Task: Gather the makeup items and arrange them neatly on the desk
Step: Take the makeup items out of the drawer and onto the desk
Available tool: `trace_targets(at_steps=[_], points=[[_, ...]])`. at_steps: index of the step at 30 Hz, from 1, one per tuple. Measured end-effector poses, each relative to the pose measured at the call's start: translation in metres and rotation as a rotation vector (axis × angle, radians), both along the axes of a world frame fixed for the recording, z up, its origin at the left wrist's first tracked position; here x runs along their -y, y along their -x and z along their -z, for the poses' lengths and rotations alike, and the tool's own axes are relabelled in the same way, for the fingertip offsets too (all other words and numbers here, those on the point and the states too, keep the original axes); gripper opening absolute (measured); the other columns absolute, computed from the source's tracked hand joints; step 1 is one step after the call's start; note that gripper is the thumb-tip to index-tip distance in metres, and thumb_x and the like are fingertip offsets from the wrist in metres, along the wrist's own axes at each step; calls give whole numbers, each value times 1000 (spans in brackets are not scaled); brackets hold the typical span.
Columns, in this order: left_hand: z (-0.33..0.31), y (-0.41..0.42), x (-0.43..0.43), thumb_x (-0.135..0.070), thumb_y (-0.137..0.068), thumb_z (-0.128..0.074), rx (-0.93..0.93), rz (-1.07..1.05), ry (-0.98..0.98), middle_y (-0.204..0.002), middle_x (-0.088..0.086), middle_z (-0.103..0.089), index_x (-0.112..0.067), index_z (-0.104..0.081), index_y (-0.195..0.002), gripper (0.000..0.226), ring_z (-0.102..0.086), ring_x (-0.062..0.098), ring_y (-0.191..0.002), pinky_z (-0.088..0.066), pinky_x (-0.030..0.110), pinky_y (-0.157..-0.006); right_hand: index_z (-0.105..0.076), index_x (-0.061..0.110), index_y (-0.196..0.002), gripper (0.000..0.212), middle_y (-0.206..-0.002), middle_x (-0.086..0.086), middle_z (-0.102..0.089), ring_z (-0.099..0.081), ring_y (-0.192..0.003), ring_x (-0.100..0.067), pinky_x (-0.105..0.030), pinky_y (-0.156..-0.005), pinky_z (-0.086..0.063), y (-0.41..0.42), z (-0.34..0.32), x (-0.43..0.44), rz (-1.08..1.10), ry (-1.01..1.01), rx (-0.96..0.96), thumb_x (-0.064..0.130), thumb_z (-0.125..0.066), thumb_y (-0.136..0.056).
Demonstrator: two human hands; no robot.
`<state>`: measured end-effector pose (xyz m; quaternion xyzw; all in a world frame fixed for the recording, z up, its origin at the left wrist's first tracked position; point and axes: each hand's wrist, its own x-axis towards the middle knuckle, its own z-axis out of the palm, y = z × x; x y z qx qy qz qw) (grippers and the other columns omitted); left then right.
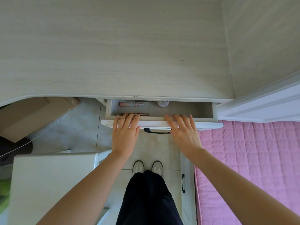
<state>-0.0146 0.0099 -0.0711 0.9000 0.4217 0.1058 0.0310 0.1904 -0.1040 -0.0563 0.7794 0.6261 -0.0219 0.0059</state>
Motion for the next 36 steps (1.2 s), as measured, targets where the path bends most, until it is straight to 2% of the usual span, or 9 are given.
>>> trace_targets(at_steps=[4, 6, 11, 17, 24, 36], points=[[-5, 6, 7, -25, -91, -59, -13, 15, 15, -124, -1, -59, -18, -56, -128, 38, -52, 23, -119, -33, 42, -108, -51, 17, -134, 73, -122, -13, -58, -55, -108, -35, -50, -99, -40, 2, -6, 10, -25, -47, -41, -10, -53, -66], [-7, 11, 13, -25, -90, -60, -21, 20, 18, -121, -2, -59, -19, -57, -127, 37, -53, 22, -116, -34, 41, -105, -52, 16, -133, 75, -121, -12, -58, -55, -106, -34, -47, -95, -42, 6, -8, 16, -24, -39, -53, -11, -50, -63], [-12, 26, 33, -24, -85, -67, -26, 29, 39, -116, -1, -63, -18, -61, -123, 39, -57, 23, -110, -40, 42, -100, -53, 18, -132, 79, -119, -11, -59, -57, -103, -33, -47, -91, -45, 19, -13, 38, -31, 0, -91, -12, -62, -60], [-17, 48, 60, -23, -80, -75, -71, 88, 52, -109, 0, -65, -15, -64, -117, 40, -59, 25, -102, -47, 43, -91, -52, 21, -133, 90, -118, -10, -60, -59, -102, -33, -57, -91, -46, 35, -23, 70, -60, 120, -100, -9, -72, -51], [-23, 67, 92, -20, -74, -80, -119, 109, 93, -104, 0, -66, -14, -66, -114, 43, -61, 25, -97, -51, 44, -87, -46, 21, -136, 98, -120, -9, -58, -57, -104, -33, -54, -90, -47, 48, -29, 105, -103, 207, -169, -10, -71, -47], [-33, 88, 128, -20, -69, -84, -181, 145, 198, -105, 1, -68, -16, -68, -113, 46, -64, 27, -96, -52, 43, -82, -49, 20, -130, 93, -119, -5, -60, -59, -102, -30, -46, -87, -50, 64, -35, 143, -101, 248, -304, -10, -77, -46]])
